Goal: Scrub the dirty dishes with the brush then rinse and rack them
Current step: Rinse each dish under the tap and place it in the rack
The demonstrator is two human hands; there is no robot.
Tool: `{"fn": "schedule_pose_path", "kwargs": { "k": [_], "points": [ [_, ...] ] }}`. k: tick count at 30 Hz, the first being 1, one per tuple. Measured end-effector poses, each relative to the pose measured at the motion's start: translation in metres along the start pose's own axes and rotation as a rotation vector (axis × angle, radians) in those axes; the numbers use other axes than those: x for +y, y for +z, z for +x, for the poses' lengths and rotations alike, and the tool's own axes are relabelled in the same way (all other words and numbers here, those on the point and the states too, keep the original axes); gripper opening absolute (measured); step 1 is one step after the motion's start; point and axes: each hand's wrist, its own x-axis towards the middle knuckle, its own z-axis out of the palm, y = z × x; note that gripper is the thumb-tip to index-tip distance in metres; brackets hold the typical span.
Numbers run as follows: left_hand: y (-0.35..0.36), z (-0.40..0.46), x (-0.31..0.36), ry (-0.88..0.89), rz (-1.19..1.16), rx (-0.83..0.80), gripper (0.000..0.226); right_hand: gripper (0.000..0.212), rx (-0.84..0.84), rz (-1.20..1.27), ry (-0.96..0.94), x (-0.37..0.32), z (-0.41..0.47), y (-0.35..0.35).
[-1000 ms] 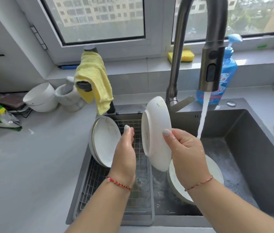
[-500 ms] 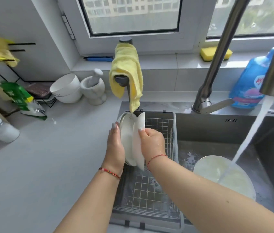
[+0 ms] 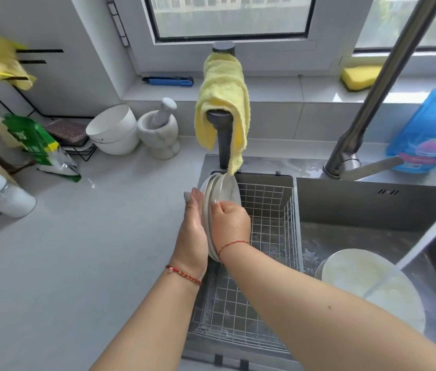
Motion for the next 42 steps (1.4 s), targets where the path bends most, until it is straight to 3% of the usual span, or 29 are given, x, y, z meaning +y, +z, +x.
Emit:
{"fn": "schedule_pose_path", "kwargs": {
  "k": [7, 14, 17, 19, 23, 27, 33, 36, 40, 42],
  "points": [
    [-0.002, 0.002, -0.001, 0.005, -0.027, 0.013, 0.088, 0.051, -0.073, -0.049, 0.009, -0.003, 0.003, 0.005],
    [-0.003, 0.001, -0.001, 0.019, 0.037, 0.028, 0.063, 0.048, -0.149, 0.076, 0.067, 0.002, 0.005, -0.003],
    [-0.001, -0.001, -0.002, 0.08, 0.196, 0.052, 0.062, 0.043, -0.189, 0.137, 0.076, 0.003, 0.003, -0.012],
    [0.006, -0.006, -0.002, 0.19, 0.354, 0.077, 0.044, 0.041, -0.181, 0.184, 0.081, 0.005, 0.002, -0.02],
    [0.038, -0.026, -0.006, 0.322, 0.61, 0.14, 0.031, 0.039, -0.095, 0.235, 0.069, 0.018, -0.003, -0.062],
    [0.081, -0.04, -0.021, 0.421, 0.739, 0.027, 0.016, 0.036, 0.046, 0.215, 0.084, 0.049, -0.008, -0.119],
    [0.143, -0.049, -0.066, 0.232, 0.943, -0.211, 0.01, 0.03, 0.177, 0.048, 0.253, 0.123, -0.013, -0.203],
    [0.164, -0.048, -0.097, 0.019, 1.113, -0.312, 0.01, 0.028, 0.113, -0.222, 0.35, 0.161, -0.007, -0.239],
    [0.181, -0.044, -0.137, -0.203, 1.361, -0.397, 0.024, 0.023, 0.156, -0.502, 0.468, 0.206, -0.003, -0.284],
    [0.183, -0.042, -0.158, -0.302, 1.476, -0.428, 0.017, 0.026, 0.128, -0.684, 0.523, 0.226, -0.002, -0.305]
  ]
}}
